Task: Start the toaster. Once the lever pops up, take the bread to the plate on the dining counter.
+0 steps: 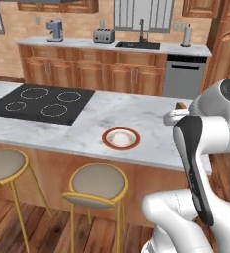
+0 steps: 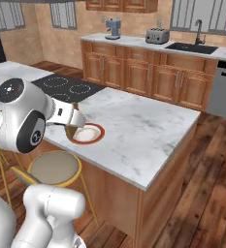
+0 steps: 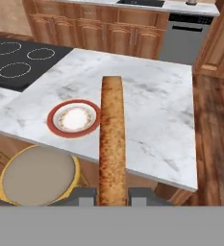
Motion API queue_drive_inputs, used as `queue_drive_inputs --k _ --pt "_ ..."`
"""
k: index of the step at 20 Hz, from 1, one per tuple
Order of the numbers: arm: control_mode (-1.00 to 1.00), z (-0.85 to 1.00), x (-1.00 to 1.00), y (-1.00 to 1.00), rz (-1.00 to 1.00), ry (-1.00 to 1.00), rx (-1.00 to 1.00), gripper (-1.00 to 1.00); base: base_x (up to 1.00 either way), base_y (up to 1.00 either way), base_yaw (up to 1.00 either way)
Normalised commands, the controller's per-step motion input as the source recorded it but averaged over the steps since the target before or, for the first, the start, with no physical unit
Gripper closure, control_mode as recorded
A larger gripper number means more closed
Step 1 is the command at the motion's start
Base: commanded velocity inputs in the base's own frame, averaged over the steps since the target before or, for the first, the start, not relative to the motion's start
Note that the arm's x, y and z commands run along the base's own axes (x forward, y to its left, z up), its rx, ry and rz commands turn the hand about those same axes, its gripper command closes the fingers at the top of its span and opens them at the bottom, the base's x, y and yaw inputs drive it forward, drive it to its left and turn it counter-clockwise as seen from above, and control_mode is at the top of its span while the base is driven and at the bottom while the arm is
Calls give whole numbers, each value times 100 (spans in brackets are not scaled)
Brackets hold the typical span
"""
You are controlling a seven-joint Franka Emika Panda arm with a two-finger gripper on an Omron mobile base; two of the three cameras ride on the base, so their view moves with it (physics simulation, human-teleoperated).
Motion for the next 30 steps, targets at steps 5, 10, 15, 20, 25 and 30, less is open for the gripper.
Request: queue_drive_inputs --k 5,10,15,20,25,30 --pt "100 0 0 0 0 0 0 100 32 70 -34" --pt "100 0 0 0 0 0 0 100 39 35 -27" --pt "-100 -4 18 3 -2 -2 1 100 26 1 -7" --pt "-100 -22 57 20 0 0 3 100 0 0 0" --pt "-100 -51 74 10 17 0 10 100 0 0 0" --pt "-100 -38 76 0 27 0 19 100 0 0 0"
